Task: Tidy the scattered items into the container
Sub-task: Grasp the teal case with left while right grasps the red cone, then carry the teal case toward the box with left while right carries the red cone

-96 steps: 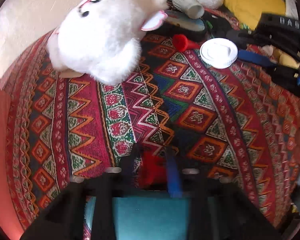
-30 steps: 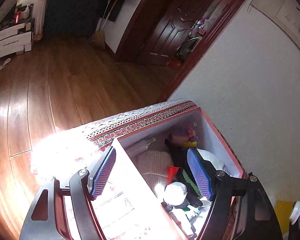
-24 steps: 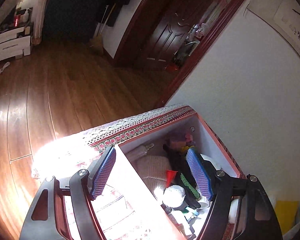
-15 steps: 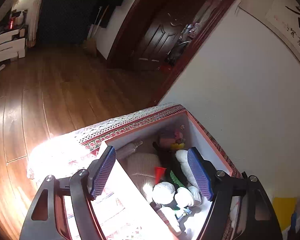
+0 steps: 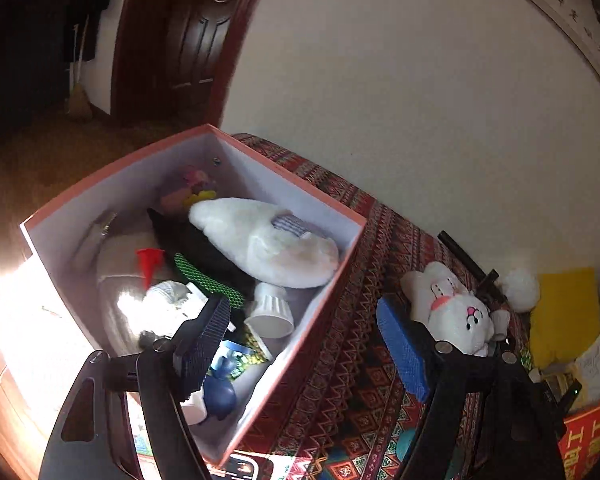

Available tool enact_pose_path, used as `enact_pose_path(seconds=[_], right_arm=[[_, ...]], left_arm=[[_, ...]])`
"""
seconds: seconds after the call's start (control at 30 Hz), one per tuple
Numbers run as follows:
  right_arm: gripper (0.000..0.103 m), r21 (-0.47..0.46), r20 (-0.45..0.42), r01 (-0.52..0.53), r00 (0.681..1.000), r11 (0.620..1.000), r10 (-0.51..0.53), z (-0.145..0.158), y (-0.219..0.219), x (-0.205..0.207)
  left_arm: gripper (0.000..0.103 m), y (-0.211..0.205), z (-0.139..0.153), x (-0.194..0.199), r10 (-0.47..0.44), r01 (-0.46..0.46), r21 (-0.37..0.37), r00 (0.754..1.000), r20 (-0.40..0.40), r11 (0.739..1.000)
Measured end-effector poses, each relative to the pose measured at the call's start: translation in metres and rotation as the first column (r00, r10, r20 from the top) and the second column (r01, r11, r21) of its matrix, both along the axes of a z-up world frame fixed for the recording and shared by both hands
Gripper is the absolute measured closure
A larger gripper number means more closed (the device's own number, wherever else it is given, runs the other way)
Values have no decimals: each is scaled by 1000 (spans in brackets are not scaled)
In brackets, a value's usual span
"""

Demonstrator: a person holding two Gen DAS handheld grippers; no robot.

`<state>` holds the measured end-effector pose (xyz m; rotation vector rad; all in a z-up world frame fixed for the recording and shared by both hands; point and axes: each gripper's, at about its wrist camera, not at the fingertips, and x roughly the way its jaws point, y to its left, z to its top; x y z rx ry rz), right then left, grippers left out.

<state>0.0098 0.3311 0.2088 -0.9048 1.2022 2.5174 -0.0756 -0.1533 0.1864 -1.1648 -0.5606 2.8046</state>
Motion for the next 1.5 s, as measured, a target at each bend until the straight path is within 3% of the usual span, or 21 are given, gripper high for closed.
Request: enact_pose_path(seconds=[0.13,0.23,0.3,0.33,0.37,0.4,0.5,0.57,0.6,0.7,0.83,0.9,0.93,0.97,1.07,1.17,1.23,1.3,1.37,1.4,1.5], right_arm=[[22,100,121,-139,985,985,127,-27,-8,-62],[22,165,215,-168,968,972,131,-55,-11,-99],[20,203,229,-167,966,965,119,-70,-9,-113],[32,255,228,-164,968,953,106,-71,-11,-116],[53,306,251,-173,963,936,96,-71,-14,-119],[53,325,269,-186,958,927,98,-71,-14,-120],[53,210,219,-176,967,962,129,-67,-2,-107],[89,75,146,-157,979,985,145,-62,11,-93],[90,21,110,-145,984,989,141,-56,16,-84],[90,-31,24,-115,993,993,115,-31,24,-50],[87,-84,-45,-107,994,991,104,-12,26,-11],[60,-58,-27,-118,993,991,116,-14,22,-5],[24,-41,12,-118,993,992,118,-17,18,-9],[13,-41,52,-112,992,993,114,-22,15,-16],[22,-73,83,-111,990,991,117,-41,14,-39],[24,135,160,-202,971,970,179,-44,-10,-65],[24,287,240,-311,939,906,246,-53,-30,-84],[45,398,357,-407,894,822,270,-68,-48,-95],[65,480,392,-431,884,764,253,-69,-57,-94],[69,464,385,-427,886,776,257,-66,-54,-92],[70,325,287,-373,915,869,285,-60,-31,-82]], left_arm=[[27,39,-8,-7,-66,67,-51,998,18,996],[27,52,-12,-11,-88,90,-80,996,30,993],[27,52,-14,-14,-81,84,-98,996,38,992],[27,49,-17,-17,-74,78,-105,996,43,991],[27,48,-18,-19,-65,70,-110,997,48,991],[27,46,-19,-21,-59,64,-111,997,51,992],[27,54,-19,-22,-99,105,-105,993,61,989],[27,74,-24,-22,-188,198,-121,978,90,973],[25,89,-31,-21,-255,270,-120,959,122,955],[24,148,-62,-9,-458,493,-110,856,239,863],[24,214,-107,25,-557,630,-129,750,357,766],[24,237,-124,46,-590,692,-180,701,399,700],[24,247,-130,56,-603,719,-227,682,413,657],[24,254,-135,64,-616,739,-270,667,420,616],[24,266,-144,76,-653,783,-343,622,432,519],[24,261,-145,74,-673,798,-372,601,432,474],[24,256,-146,71,-681,805,-393,589,435,444],[24,252,-147,68,-688,809,-421,577,439,410],[24,252,-148,68,-701,812,-446,565,435,378],[24,253,-148,69,-712,817,-451,552,433,359],[24,259,-150,77,-759,843,-458,489,430,284]])
